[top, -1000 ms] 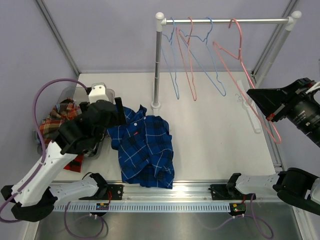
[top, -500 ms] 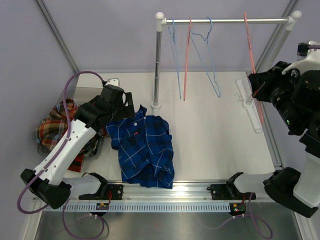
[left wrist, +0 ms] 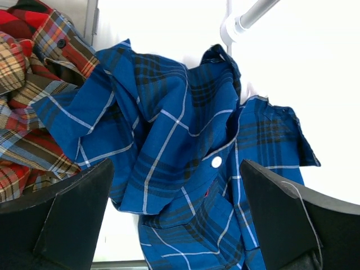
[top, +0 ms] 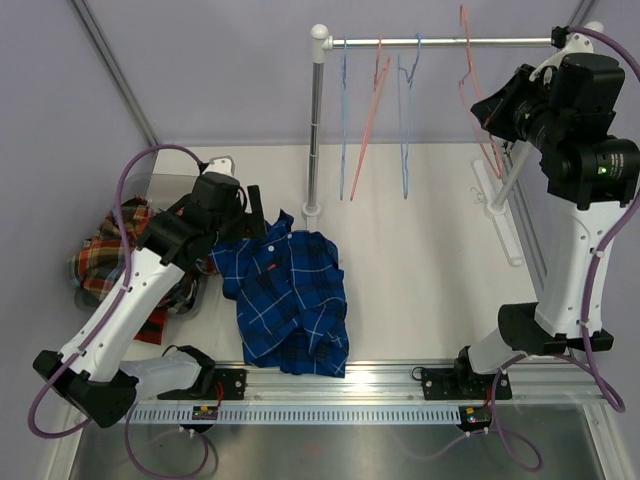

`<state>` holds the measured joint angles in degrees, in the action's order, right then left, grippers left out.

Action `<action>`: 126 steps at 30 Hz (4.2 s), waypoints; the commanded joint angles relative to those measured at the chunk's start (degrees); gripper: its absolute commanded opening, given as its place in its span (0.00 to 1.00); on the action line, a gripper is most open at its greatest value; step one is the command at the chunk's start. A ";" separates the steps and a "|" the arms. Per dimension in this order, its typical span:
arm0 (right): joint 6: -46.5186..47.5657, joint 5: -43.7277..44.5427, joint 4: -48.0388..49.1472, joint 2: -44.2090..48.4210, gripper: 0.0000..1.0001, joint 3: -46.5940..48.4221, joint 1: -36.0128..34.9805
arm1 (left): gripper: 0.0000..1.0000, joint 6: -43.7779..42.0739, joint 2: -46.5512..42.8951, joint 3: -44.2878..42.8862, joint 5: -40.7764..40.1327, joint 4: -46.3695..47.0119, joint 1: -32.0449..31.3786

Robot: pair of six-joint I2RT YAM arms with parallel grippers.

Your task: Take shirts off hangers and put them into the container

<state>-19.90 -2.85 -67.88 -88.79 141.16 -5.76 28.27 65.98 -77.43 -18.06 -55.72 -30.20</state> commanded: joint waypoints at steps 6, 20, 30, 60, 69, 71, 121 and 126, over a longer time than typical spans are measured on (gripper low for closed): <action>-1.72 -10.68 10.31 -1.47 0.00 -4.13 3.48 | 0.99 -0.50 -1.47 3.24 -1.63 1.76 3.03; -0.84 -6.64 15.49 14.16 0.16 -28.13 3.56 | 0.99 0.91 3.19 4.91 8.30 3.78 8.22; 1.97 -8.22 13.47 20.23 0.92 -26.82 3.47 | 0.99 4.24 5.13 14.48 19.21 9.75 7.53; 0.83 -18.24 17.52 37.02 0.95 -38.59 3.47 | 0.09 17.43 36.16 20.21 9.72 24.26 -10.59; 0.83 -19.56 16.81 40.28 0.96 -39.21 3.56 | 0.00 13.31 19.23 9.78 -6.79 13.29 -9.18; 0.57 -19.91 16.90 40.89 0.96 -39.82 3.48 | 0.00 9.80 16.13 2.07 -12.57 8.63 -7.70; 2.76 -19.03 19.54 34.13 0.96 -43.26 -17.26 | 0.00 -48.84 21.92 -57.74 -43.19 63.90 35.45; 4.08 -14.82 17.87 31.23 0.97 -41.41 -22.62 | 0.00 -44.36 21.39 -60.64 -40.91 60.13 38.81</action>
<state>-17.87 -20.99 -49.47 -56.51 97.41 -25.98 -20.12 88.92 -134.37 -62.63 2.09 7.25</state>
